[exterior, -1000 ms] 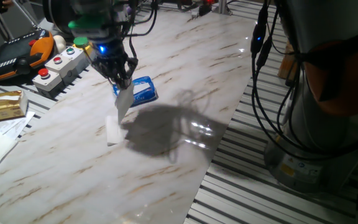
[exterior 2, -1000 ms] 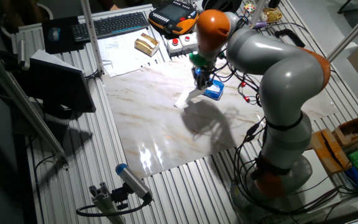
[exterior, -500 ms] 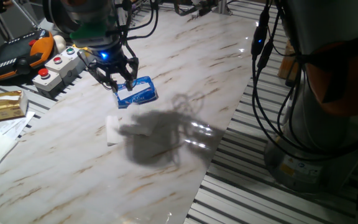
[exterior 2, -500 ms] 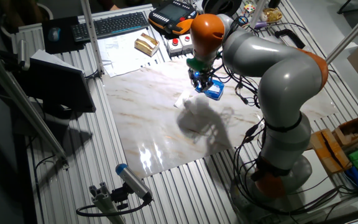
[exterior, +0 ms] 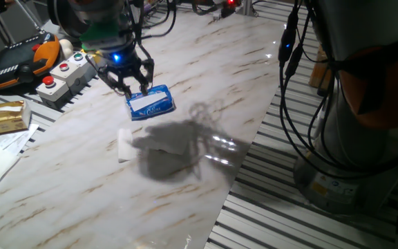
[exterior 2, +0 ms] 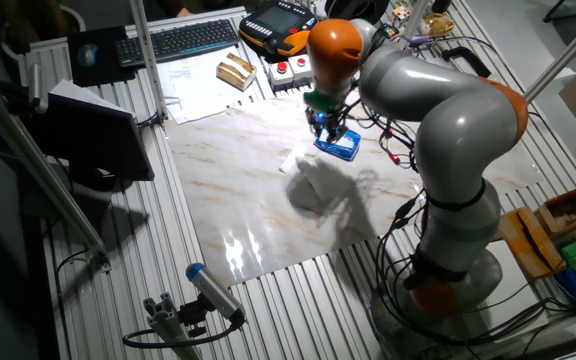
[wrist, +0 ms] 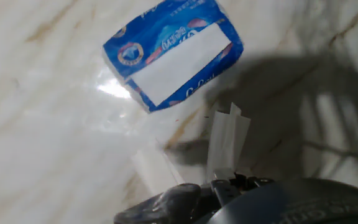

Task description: Pull out a napkin

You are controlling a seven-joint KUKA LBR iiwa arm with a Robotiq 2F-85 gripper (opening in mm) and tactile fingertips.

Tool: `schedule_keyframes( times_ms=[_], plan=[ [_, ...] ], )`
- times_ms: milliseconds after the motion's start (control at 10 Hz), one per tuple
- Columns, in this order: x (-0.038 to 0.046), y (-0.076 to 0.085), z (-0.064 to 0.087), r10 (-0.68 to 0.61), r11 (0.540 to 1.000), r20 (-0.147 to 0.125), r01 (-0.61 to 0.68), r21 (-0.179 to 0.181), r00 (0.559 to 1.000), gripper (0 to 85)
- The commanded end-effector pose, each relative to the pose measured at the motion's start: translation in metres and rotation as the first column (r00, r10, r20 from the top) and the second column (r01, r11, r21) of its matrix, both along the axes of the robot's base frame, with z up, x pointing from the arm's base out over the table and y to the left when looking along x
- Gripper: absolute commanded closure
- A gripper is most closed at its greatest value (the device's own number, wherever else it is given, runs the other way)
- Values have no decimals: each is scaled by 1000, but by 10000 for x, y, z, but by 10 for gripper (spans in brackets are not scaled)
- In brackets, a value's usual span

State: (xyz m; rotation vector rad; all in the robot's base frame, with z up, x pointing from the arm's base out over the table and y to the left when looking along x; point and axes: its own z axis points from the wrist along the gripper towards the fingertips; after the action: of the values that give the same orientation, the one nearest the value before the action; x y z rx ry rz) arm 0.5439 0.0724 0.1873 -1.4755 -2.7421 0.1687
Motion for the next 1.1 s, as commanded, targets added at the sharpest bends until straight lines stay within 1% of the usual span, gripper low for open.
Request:
schedule_keyframes(
  times_ms=[0,100,200,400,600,800,1000],
  plan=[
    [20,-83,40,24,1000,-3,-24,0,1000,453],
    [41,-200,109,68,998,-8,-68,-6,998,460],
    [41,-286,167,101,995,-5,-101,-7,995,477],
    [-1,-416,272,157,987,0,-157,20,988,507],
    [-69,-467,336,191,979,31,-193,64,981,523],
    [-111,-506,373,243,967,35,-245,68,969,537],
    [-120,-521,384,272,960,34,-273,55,962,550]
  ],
)
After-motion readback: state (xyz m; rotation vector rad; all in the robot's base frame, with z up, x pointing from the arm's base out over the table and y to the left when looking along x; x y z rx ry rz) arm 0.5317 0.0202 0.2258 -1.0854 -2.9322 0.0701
